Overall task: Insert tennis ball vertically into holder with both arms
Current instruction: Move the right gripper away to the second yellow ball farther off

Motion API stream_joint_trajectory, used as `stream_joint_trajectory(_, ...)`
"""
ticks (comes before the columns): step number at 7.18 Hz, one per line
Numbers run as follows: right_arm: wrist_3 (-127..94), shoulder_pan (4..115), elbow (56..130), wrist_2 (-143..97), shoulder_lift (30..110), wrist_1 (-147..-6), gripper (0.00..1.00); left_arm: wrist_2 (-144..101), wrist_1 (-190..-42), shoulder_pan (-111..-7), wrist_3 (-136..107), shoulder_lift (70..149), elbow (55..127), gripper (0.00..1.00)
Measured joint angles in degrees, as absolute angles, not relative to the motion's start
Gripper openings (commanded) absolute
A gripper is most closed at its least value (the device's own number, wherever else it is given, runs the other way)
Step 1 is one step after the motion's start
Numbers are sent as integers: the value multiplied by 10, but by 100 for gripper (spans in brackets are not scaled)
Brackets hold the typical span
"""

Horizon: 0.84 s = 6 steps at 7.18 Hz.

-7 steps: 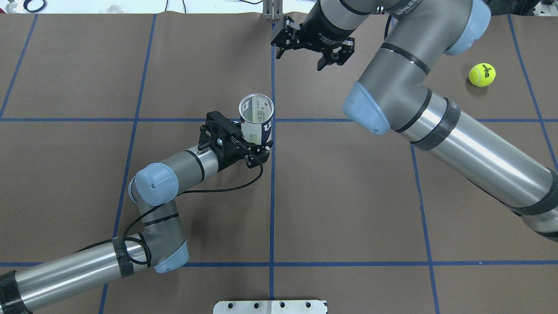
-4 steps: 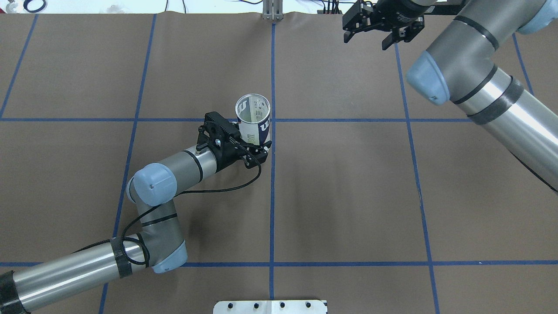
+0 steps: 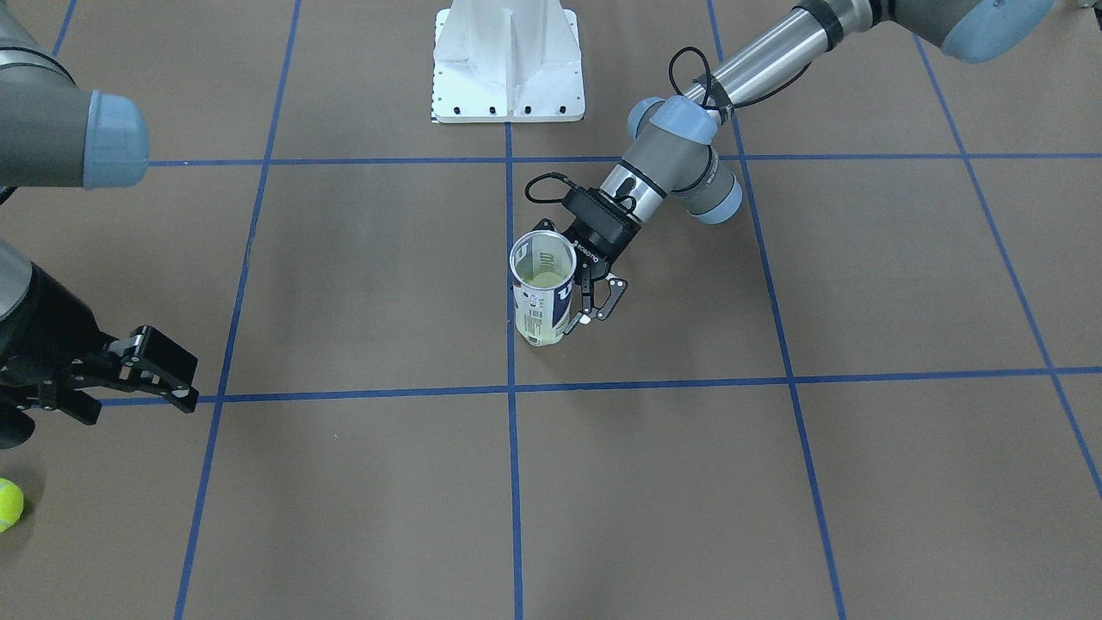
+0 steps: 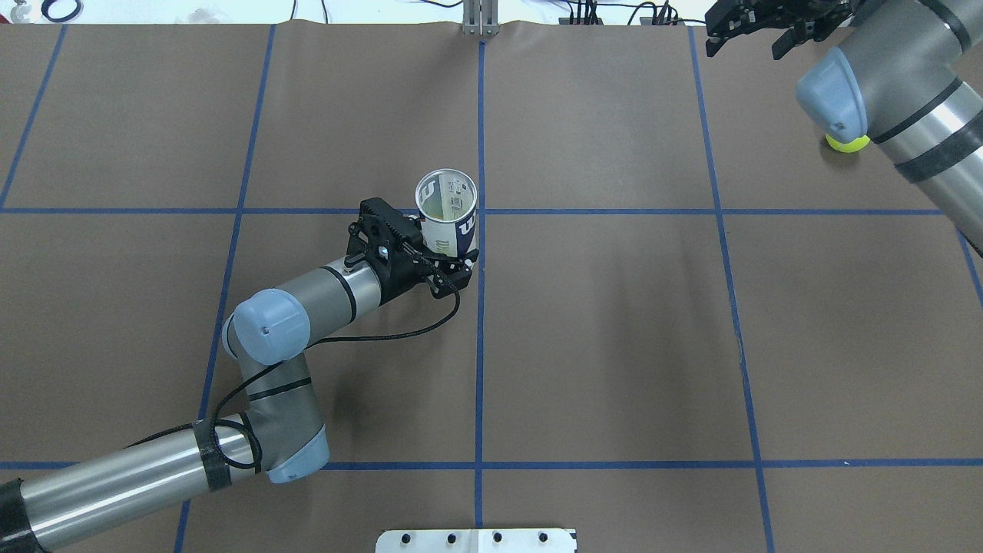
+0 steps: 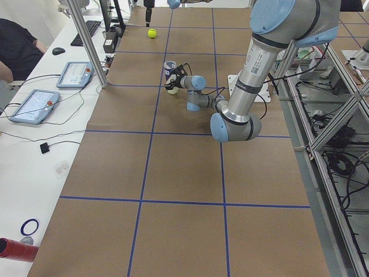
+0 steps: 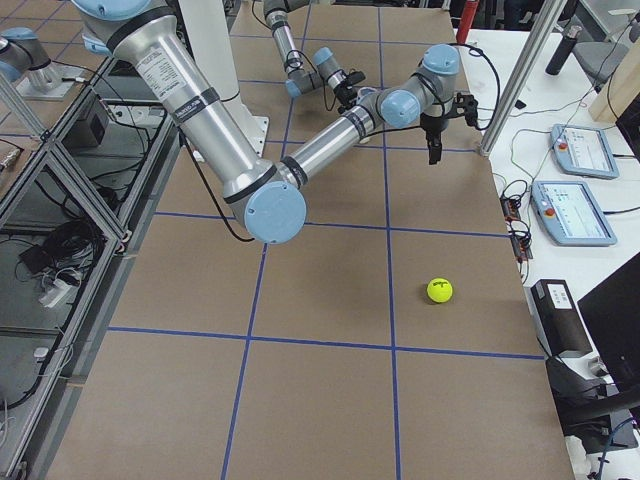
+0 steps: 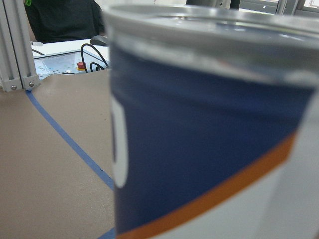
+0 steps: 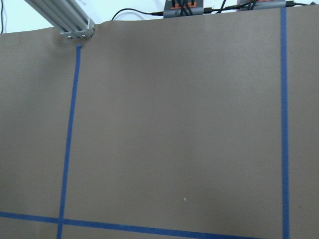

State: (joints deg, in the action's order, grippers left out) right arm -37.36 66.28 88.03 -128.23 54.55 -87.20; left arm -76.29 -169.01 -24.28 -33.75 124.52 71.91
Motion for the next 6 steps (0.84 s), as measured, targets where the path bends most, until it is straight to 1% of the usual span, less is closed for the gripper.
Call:
stream_joint_trajectory(4, -182, 723, 757, -1273, 569, -856, 99, -763, -1690, -243, -338, 1244, 719, 99)
stream_joint_trajectory(6, -155, 727, 661, -1243, 569, -761, 99, -763, -1690, -243, -338, 1244, 719, 99)
